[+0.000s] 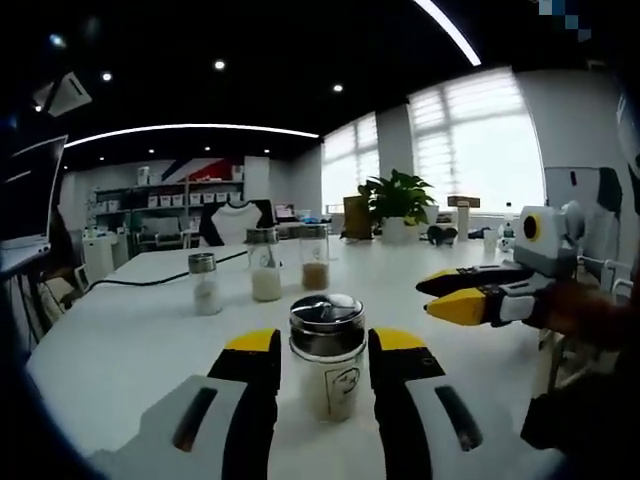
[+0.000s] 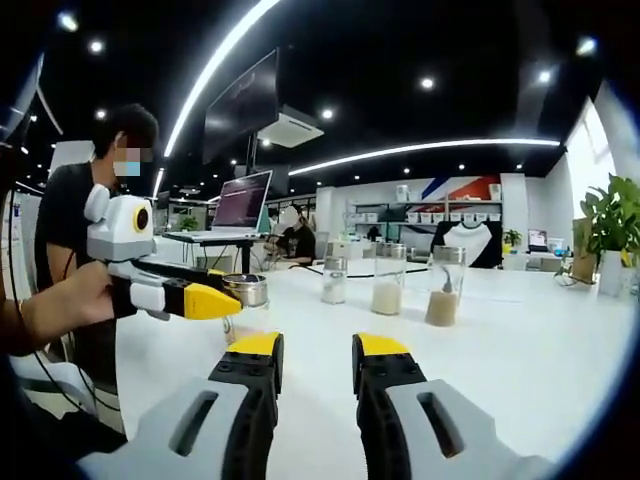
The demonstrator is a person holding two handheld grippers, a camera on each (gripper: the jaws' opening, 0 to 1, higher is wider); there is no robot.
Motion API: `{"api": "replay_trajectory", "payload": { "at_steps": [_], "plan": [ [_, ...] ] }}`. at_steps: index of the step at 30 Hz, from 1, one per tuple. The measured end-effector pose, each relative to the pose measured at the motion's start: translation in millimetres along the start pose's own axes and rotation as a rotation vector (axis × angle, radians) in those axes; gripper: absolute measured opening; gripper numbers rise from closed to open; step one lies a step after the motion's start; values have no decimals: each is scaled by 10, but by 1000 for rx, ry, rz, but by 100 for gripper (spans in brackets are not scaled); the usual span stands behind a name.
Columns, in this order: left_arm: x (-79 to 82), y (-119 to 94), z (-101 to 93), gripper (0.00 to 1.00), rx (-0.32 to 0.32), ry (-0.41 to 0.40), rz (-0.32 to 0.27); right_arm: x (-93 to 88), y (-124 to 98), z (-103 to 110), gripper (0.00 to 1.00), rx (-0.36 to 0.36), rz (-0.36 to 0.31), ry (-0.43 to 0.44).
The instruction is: Rotate the seasoning bottle until the label or dispensing opening points toward the visible target arrow and the bottle remains upright within the marked orientation range
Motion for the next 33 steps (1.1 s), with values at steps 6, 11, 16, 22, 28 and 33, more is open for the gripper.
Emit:
{"api": "replay_trajectory", "payload": {
  "at_steps": [6,11,16,22,28,33],
  "plan": [
    [-47,62,-24,38,27,-37,12,-2,-10,-19,25,-3,2,-3],
    [-72,70,-4,39,72,-107,21,-4,-34,-35,25,-4,2,6],
    [-53,93,0,42,150,-67,38,-16,-39,-43,25,-3,6,10],
    [-84,137,-38,41,197,-96,35,-8,-46,-57,24,-7,4,8],
    [-109,215,-45,38,229,-67,26,-18,-60,-84,24,-12,8,7],
    [-97,188,-33,37,236,-61,3,-23,-81,-119,24,-29,6,12]
  ]
}}
Point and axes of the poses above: the point that each gripper's makers call its tool centre point, and the gripper's own axes: y roughly forward along the fingers, z roughly to its left, x roughly out of its top, the point moved 4 cm from there along -y, roughly backward along the fingers, and after that the axes turned 7 degrees about y, right-handed, at the moved point
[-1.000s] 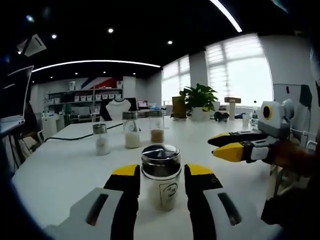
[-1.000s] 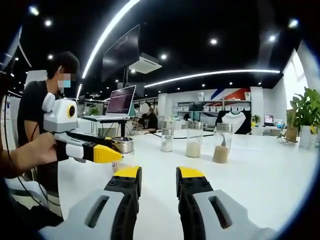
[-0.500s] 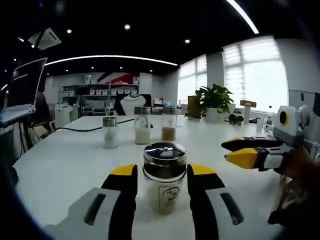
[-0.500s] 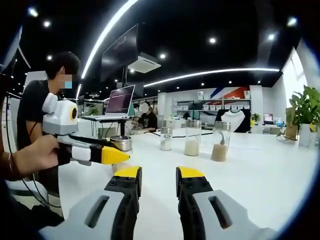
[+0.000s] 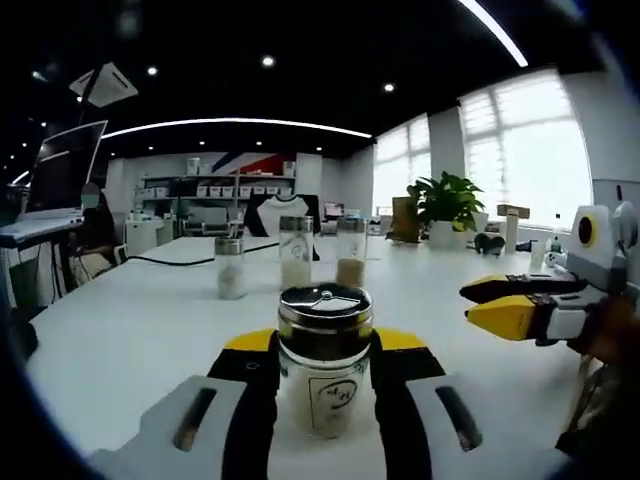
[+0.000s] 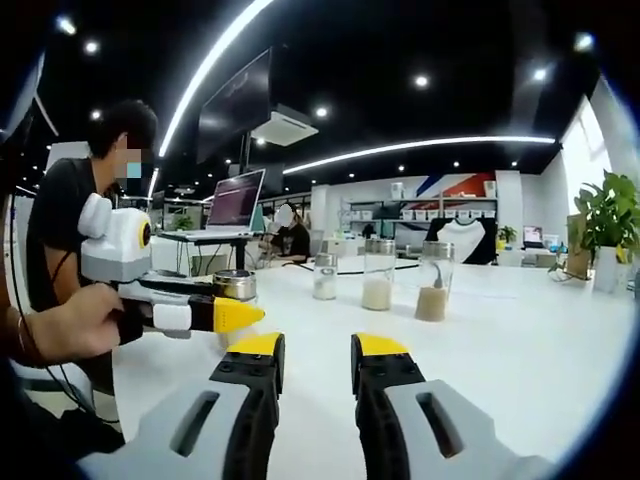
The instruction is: Rotate the seasoning bottle until the label or dispensing opening points toward the visible target arrow and the bottle remains upright within the marked orientation range
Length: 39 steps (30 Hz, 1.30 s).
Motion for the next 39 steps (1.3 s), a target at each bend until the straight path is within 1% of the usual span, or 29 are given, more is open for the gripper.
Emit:
{"api": "replay_trajectory", "payload": {
  "at_steps": [2,7,9,11,14,19,23,28,33,36,38,39],
  "plan": [
    [3,-3,1,37,-15,1,-3,-9,4,0,24,1,3,2],
    [1,-34,72,37,-16,-2,-17,2,19,6,23,6,-1,1],
    [29,-54,137,36,-10,-27,-46,11,21,1,23,4,-3,2],
    [50,-71,201,36,0,-27,-52,18,20,-4,23,2,-3,1],
    [91,-96,358,36,40,-1,-58,26,21,-9,23,-3,-4,-4],
    [134,-141,595,36,90,14,-71,33,26,5,23,-1,-4,-4],
    [140,-183,773,36,118,24,-66,41,33,14,23,-1,-4,-5],
    [107,-239,927,36,145,39,-48,66,30,11,23,-4,-11,0],
    [52,-279,1025,36,156,27,-35,70,14,-10,23,-12,-7,-6],
    [39,-285,1061,36,162,32,-34,74,1,-44,24,-28,-6,-8],
    [39,-284,1072,36,161,33,-36,74,-10,-94,26,-57,-7,-2],
    [38,-284,1079,36,162,33,-38,77,-12,-101,26,-60,-8,-5]
  ]
}}
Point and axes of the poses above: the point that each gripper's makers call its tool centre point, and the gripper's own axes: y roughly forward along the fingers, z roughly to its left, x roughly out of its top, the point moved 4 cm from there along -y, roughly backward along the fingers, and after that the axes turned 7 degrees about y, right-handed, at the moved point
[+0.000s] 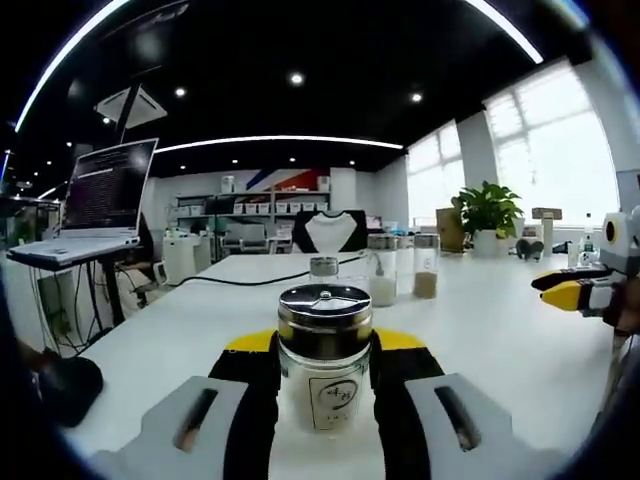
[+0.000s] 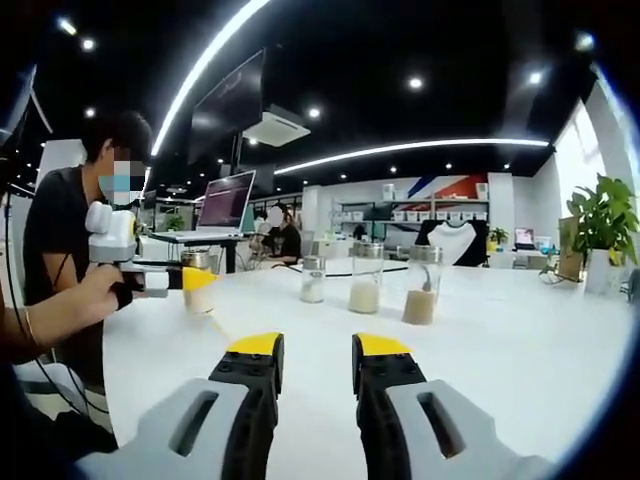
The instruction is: Rotate the seasoning bottle until the label or dispensing opening points toward the visible target arrow and the bottle remains upright within the marked orientation range
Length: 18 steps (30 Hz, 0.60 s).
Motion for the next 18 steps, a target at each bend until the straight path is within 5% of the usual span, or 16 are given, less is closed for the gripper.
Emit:
{"api": "replay_trajectory", "payload": {
  "at_steps": [18],
  "plan": [
    [-188,28,27,37,2,-28,9,-49,-20,-27,27,-10,17,5]
  ]
}}
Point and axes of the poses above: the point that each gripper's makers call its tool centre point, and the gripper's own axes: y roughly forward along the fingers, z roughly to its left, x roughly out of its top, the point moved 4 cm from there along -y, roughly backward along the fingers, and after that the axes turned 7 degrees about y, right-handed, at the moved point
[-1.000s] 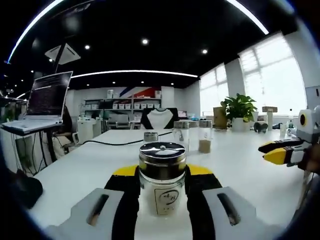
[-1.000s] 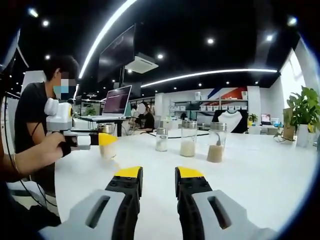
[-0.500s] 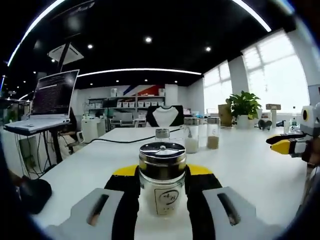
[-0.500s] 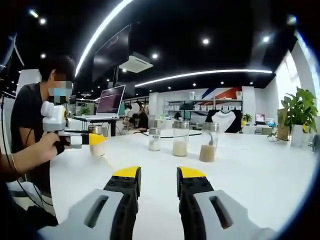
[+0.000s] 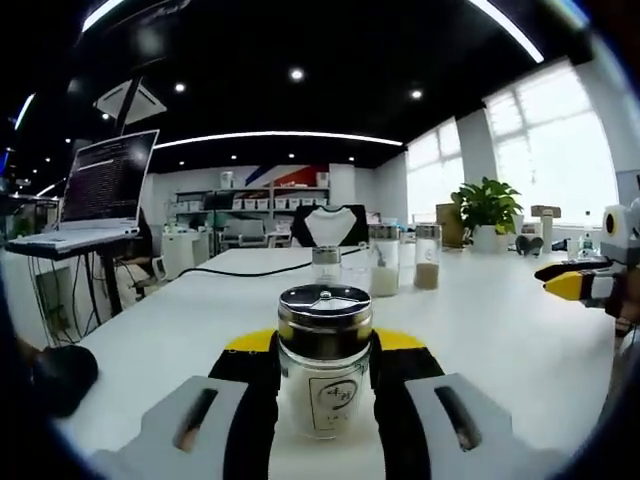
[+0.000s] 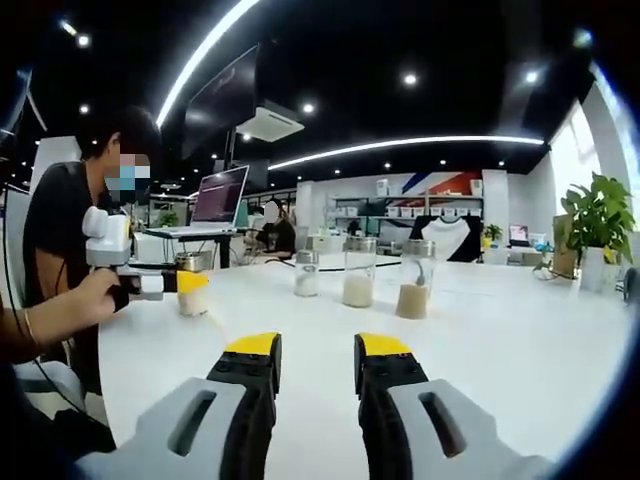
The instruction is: Rotate the seasoning bottle until the label or dispensing opening points toward the visible target arrow and the bottle remains upright within the marked orientation range
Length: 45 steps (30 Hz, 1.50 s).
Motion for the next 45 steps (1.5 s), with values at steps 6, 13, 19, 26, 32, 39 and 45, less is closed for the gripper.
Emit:
{"api": "replay_trajectory", "payload": {
  "at_steps": [6,13,19,26,32,39,45],
  "plan": [
    [19,1,-26,37,-8,3,-6,-22,5,-7,27,-3,6,4],
    [37,16,-44,37,-5,-7,3,-52,32,16,28,7,9,10],
    [-19,51,-30,44,-20,6,54,-82,40,34,34,16,28,33],
    [76,24,-16,62,-2,22,42,-53,29,1,52,15,8,100],
    [135,-3,-36,78,28,67,72,-48,50,-27,71,10,18,140],
    [240,-14,-19,92,51,43,59,-48,65,-56,84,17,18,175],
    [366,35,-49,96,32,30,29,-52,72,-63,96,17,20,162]
  ]
}}
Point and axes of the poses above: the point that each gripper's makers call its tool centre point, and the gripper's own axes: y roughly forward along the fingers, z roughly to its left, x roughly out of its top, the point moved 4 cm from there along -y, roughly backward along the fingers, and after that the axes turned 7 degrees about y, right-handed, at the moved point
